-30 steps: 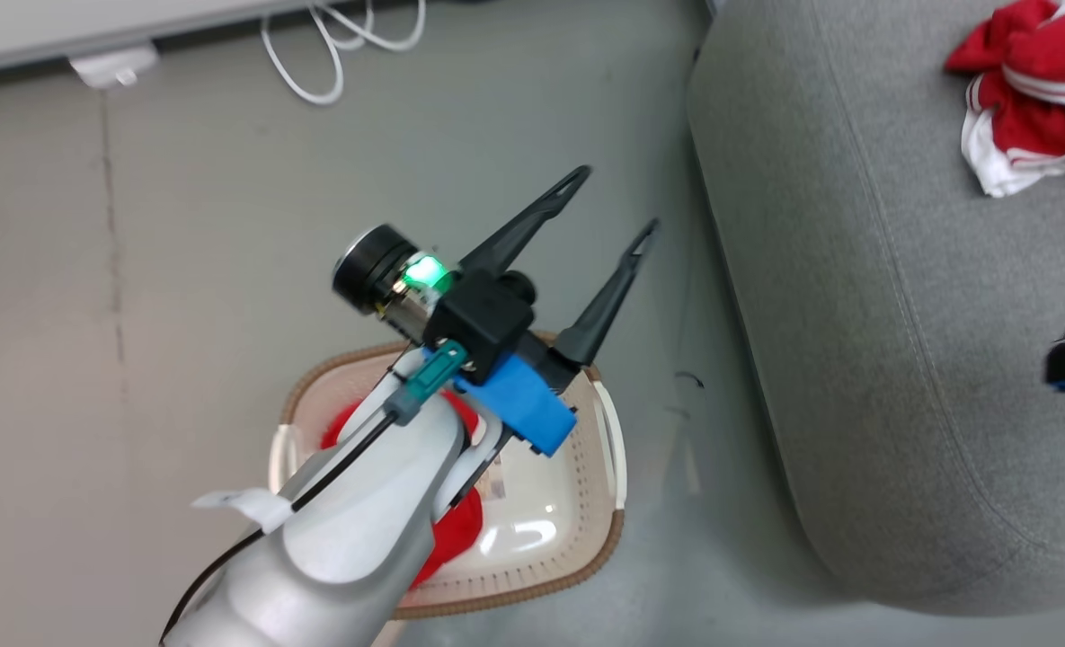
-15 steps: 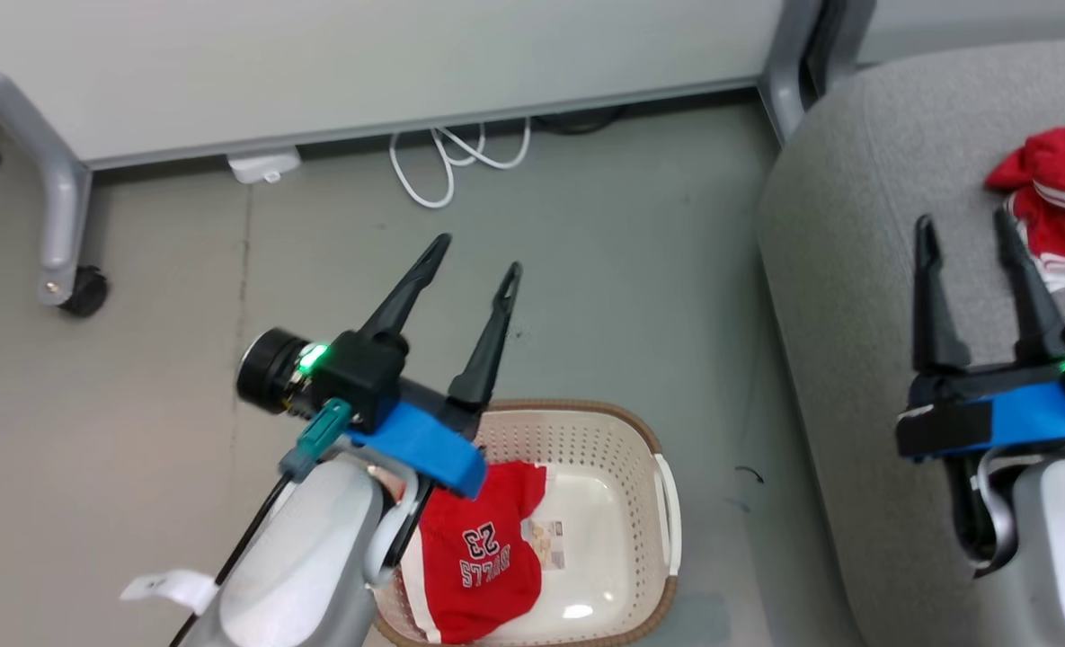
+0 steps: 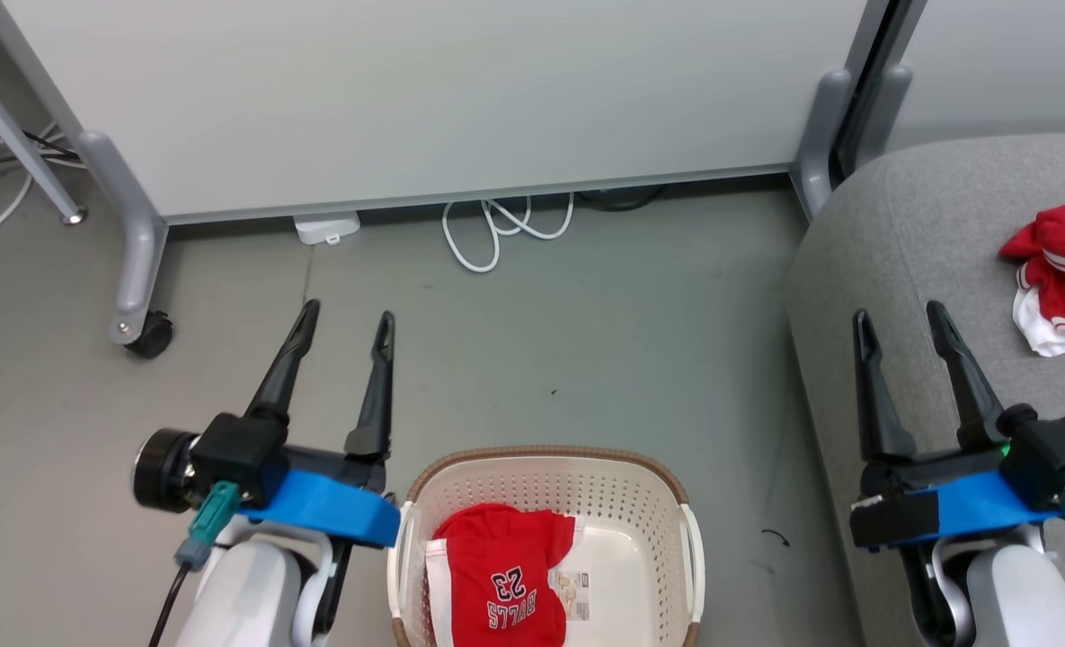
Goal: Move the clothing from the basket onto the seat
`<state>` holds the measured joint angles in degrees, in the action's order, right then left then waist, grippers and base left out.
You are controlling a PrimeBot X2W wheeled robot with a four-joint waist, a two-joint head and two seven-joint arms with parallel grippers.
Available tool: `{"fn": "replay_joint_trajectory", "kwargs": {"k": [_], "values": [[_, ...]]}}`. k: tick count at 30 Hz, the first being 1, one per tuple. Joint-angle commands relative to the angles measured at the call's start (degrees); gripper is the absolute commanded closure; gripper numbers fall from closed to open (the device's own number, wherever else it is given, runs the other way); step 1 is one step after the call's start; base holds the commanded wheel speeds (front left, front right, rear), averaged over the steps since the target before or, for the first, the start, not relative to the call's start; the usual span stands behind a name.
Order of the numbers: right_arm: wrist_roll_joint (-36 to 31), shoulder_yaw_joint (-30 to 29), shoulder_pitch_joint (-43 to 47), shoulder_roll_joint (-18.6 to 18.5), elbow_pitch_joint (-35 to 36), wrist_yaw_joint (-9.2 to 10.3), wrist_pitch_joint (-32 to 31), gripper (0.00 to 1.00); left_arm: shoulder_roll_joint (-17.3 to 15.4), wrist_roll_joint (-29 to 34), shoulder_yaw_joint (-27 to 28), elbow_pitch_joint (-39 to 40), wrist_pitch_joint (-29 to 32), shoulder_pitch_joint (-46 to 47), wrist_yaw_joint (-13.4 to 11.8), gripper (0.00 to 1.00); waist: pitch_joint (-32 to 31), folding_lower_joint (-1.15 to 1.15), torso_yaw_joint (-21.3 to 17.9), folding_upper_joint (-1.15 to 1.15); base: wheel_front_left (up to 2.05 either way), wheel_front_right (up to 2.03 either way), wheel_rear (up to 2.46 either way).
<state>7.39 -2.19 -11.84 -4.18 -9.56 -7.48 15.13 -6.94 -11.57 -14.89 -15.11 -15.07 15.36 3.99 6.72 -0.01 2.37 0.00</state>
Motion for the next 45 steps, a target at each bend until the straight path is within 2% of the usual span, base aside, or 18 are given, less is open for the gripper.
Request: {"fn": "replay_joint_trajectory", "kwargs": {"k": [1, 16, 28, 45], "values": [[-0.41, -0.06, 1.30, 0.16, 0.44, -0.03, 0.03, 0.00, -0.08, 0.48, 0.81, 0.50, -0.16, -1.17, -0.26, 0.00, -0.52, 0.01, 0.37, 0.00, 0.00, 0.00, 0.00], [-1.49, -0.61, 8.98, 1.30, 3.12, -0.03, 0.03, 0.00, 1.71, 3.19, 7.76, 3.91, -0.15, -9.70, 0.56, 0.00, -4.73, 0.01, 1.00, 0.00, 0.00, 0.00, 0.00], [1.28, 0.30, 12.44, 1.33, 2.96, -0.03, 0.03, 0.00, 2.93, 4.08, 9.93, 3.95, -0.15, -12.66, 1.49, 0.00, -6.39, 0.01, 1.25, 0.00, 0.00, 0.00, 0.00], [1.75, 1.25, 12.45, 1.33, 2.69, -0.03, 0.03, 0.00, 3.72, 4.99, 11.00, 4.07, -0.15, -13.11, 2.41, 0.00, -6.28, 0.01, 1.20, 0.00, 0.00, 0.00, 0.00]]}}
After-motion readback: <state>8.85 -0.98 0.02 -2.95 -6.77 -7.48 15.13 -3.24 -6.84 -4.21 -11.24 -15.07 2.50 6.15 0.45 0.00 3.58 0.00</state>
